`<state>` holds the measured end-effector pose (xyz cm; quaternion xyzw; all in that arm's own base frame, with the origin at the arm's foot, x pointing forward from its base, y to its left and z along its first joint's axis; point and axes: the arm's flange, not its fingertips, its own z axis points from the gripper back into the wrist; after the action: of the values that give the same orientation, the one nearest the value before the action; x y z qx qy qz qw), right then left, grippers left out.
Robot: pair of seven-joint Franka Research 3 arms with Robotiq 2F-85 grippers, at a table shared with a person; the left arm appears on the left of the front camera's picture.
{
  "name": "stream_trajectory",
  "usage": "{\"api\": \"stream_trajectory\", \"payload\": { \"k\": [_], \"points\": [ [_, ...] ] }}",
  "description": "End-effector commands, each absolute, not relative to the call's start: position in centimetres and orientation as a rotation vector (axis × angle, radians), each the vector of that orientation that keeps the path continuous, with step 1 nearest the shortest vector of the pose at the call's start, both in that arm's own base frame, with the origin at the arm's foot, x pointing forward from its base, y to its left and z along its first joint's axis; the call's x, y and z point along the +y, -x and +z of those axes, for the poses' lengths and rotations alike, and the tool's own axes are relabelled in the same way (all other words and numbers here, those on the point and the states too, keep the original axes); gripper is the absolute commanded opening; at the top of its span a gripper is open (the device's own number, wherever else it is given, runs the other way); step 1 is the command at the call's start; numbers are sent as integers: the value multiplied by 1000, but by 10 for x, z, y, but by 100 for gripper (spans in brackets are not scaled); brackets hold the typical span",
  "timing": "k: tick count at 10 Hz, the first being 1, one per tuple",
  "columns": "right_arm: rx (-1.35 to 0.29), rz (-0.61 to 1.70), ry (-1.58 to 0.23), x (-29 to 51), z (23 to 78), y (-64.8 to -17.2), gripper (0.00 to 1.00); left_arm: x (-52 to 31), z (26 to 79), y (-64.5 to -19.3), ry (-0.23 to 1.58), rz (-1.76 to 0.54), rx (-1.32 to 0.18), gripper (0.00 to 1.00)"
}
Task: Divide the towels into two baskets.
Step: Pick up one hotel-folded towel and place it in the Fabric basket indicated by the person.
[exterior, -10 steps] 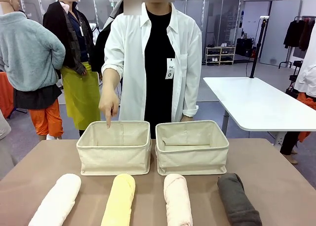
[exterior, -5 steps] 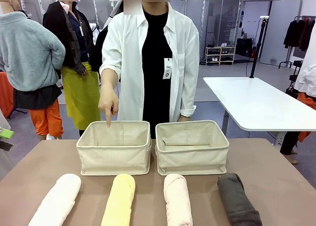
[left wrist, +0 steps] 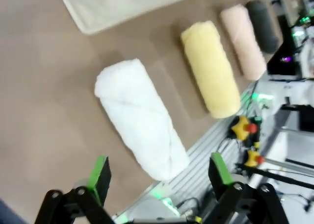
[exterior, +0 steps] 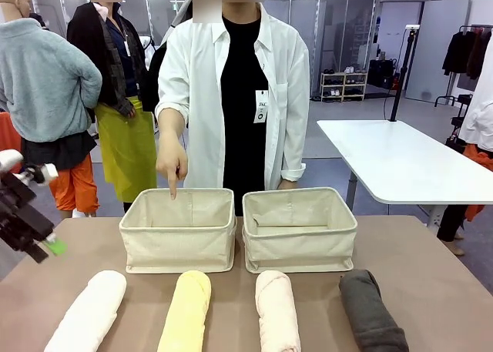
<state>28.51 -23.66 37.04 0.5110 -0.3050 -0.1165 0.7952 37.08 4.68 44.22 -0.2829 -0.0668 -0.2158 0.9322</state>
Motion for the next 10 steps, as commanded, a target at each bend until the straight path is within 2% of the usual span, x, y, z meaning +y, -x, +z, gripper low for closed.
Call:
{"api": "stream_trajectory", "payload": {
  "k": [1, 4, 7, 10],
  "points": [
    [-672, -244, -1105, -238, 373, -285, 100, 20, 417, -355, 450, -405, -36, 100],
    [-672, -244, -1105, -238, 373, -285, 100, -7, 374, -349, 365, -303, 29, 100],
    [-672, -244, -1105, -238, 373, -285, 100, -12, 351, -340, 347, -252, -20, 100],
    [-672, -244, -1105, -238, 373, -285, 100, -18, 333, -331, 336, -228, -3, 100]
  ]
}}
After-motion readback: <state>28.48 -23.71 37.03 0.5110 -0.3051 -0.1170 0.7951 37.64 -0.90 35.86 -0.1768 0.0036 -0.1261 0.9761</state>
